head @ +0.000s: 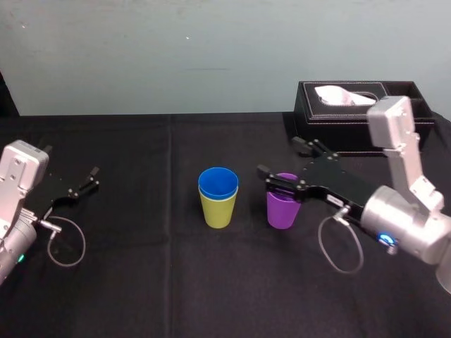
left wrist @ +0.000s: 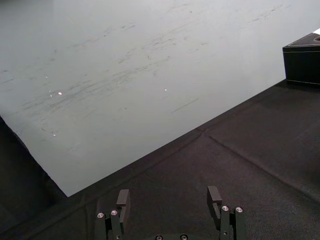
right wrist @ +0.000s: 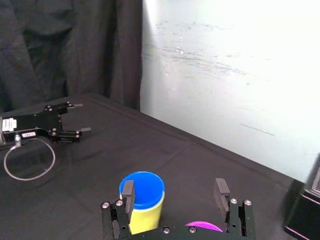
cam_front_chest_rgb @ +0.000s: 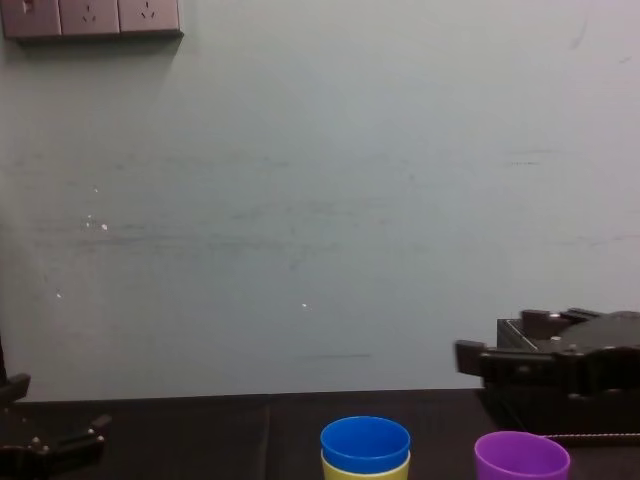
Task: Stack the three plastic cups sequentially using one hand.
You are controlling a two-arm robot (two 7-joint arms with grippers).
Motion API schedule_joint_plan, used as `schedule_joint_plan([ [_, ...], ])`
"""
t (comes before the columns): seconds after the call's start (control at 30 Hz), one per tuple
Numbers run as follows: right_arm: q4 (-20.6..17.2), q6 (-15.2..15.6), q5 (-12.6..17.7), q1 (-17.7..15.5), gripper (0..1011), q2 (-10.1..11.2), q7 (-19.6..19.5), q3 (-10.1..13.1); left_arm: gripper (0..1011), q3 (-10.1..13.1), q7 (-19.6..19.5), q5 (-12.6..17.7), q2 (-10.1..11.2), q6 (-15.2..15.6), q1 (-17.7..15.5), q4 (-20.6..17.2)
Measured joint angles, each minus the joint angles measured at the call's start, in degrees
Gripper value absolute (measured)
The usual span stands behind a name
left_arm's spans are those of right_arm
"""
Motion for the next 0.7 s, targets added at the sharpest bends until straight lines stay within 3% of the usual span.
schedule_joint_plan([
  [0.33, -1.07, -1.24, 1.16, -4.61, 1000, 1.88, -0.35, 2.91, 1010, 0.0, 0.0, 0.0, 0.0, 0.0, 0.0, 0.0],
  [0.7, 1.14, -2.21, 1.41, -7.88, 1000, 1.84, -0.31, 3.33, 1010, 0.0, 0.0, 0.0, 0.0, 0.0, 0.0, 0.0],
])
